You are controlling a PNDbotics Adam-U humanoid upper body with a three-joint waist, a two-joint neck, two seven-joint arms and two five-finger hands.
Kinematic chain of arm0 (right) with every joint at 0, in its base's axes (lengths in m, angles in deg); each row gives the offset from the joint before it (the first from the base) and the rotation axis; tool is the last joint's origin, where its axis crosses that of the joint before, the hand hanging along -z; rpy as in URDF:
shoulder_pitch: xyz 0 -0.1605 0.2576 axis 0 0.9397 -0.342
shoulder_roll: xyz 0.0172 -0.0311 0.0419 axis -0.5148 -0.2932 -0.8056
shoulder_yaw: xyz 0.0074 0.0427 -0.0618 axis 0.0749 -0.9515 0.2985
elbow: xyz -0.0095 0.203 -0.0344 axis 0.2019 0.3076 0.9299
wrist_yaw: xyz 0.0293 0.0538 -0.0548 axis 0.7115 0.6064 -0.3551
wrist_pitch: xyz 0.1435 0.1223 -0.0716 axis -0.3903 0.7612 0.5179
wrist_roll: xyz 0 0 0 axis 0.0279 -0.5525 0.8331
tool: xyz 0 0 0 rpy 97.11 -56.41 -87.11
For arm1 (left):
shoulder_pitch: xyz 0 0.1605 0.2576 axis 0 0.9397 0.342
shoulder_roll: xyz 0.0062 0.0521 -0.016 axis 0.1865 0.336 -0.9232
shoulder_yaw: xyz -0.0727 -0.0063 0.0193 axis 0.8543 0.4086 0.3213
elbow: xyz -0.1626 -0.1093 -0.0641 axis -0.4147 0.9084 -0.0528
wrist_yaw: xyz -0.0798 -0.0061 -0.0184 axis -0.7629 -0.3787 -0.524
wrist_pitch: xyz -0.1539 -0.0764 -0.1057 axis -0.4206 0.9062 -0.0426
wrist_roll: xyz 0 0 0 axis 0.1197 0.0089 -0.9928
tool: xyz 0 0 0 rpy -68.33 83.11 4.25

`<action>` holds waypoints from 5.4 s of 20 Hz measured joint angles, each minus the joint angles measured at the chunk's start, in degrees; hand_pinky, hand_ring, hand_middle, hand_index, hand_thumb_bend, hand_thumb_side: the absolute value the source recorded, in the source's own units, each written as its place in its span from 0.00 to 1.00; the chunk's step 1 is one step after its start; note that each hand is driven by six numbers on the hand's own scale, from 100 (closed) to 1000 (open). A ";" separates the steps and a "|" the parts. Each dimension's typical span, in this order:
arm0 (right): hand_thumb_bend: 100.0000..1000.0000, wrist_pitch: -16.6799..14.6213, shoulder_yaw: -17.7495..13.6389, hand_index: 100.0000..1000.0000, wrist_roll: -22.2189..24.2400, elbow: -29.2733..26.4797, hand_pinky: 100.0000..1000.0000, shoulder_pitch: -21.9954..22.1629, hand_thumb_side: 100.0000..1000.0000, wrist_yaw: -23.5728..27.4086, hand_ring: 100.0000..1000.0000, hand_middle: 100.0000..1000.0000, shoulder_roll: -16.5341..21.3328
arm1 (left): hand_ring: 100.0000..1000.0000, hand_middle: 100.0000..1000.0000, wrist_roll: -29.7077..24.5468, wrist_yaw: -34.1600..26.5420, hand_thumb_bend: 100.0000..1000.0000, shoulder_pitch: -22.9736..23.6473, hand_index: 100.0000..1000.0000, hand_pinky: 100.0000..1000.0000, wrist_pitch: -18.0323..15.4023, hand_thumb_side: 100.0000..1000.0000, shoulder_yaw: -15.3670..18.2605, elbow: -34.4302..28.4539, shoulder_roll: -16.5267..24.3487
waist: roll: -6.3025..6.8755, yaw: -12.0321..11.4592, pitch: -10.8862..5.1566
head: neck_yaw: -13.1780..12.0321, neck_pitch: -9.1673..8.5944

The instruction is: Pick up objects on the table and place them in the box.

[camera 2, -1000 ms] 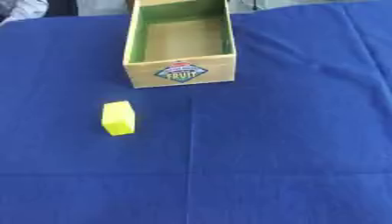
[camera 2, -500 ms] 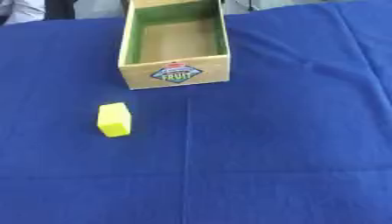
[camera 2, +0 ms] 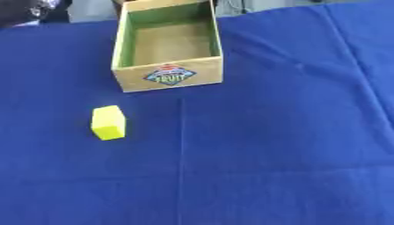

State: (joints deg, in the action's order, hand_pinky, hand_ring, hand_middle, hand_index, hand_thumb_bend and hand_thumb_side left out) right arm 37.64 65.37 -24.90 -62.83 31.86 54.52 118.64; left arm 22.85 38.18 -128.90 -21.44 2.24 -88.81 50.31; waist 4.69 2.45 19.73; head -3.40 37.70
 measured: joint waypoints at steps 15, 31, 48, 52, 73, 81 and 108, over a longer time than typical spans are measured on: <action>0.00 0.24 0.34 0.70 0.56 0.00 0.59 -0.06 0.90 0.01 0.63 0.47 0.01 | 0.78 0.74 -13.75 -5.62 0.76 -1.81 0.94 0.56 4.66 1.00 -5.69 -2.47 2.60 | 0.59 -0.03 0.00 | 0.64 -0.28; 0.00 0.31 0.35 0.70 0.73 0.00 0.60 0.78 0.90 0.01 0.63 0.47 0.50 | 0.76 0.71 -23.03 -0.43 0.95 -0.20 0.85 0.59 -2.58 1.00 -4.97 -12.26 9.48 | 1.25 -0.73 0.00 | 1.61 -0.30; 0.00 0.32 0.35 0.70 0.73 0.00 0.60 0.77 0.90 0.01 0.63 0.47 0.50 | 0.70 0.65 -27.15 6.25 0.79 3.55 0.80 0.54 -2.30 1.00 -7.52 -6.80 5.67 | 0.68 -0.51 0.34 | 1.64 -0.46; 0.00 0.31 0.34 0.70 0.73 0.00 0.60 0.62 0.90 0.02 0.63 0.47 0.49 | 0.68 0.63 -27.18 8.04 0.79 4.48 0.80 0.54 -2.27 1.00 -7.85 -3.48 3.88 | 0.61 -0.41 0.52 | 1.48 -0.51; 0.00 0.51 0.33 0.70 0.56 0.00 0.61 0.44 0.90 0.07 0.64 0.47 0.39 | 0.64 0.60 -26.22 5.36 0.67 8.23 0.85 0.47 -0.32 0.88 -8.10 3.25 2.70 | 0.13 0.05 1.15 | 1.25 -1.07; 0.00 0.56 0.32 0.70 0.55 0.00 0.61 0.46 0.90 0.08 0.64 0.47 -0.04 | 0.63 0.61 -22.93 4.27 0.67 9.09 0.84 0.46 1.69 0.84 -8.12 6.62 1.33 | 0.11 0.34 1.54 | 1.07 -1.28; 0.00 0.81 0.32 0.70 0.79 0.00 0.61 0.48 0.90 0.40 0.64 0.46 -0.22 | 0.54 0.59 -22.72 3.77 0.49 9.33 0.81 0.32 0.37 0.56 -9.14 8.58 1.01 | -0.04 0.83 1.93 | 0.96 -1.58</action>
State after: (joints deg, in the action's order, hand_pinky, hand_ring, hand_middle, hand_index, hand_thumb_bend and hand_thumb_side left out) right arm 38.44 65.68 -24.10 -62.83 32.34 54.92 118.42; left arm 0.13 41.94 -119.57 -21.07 -6.89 -80.23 51.31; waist 4.65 3.28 21.67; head -2.44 36.12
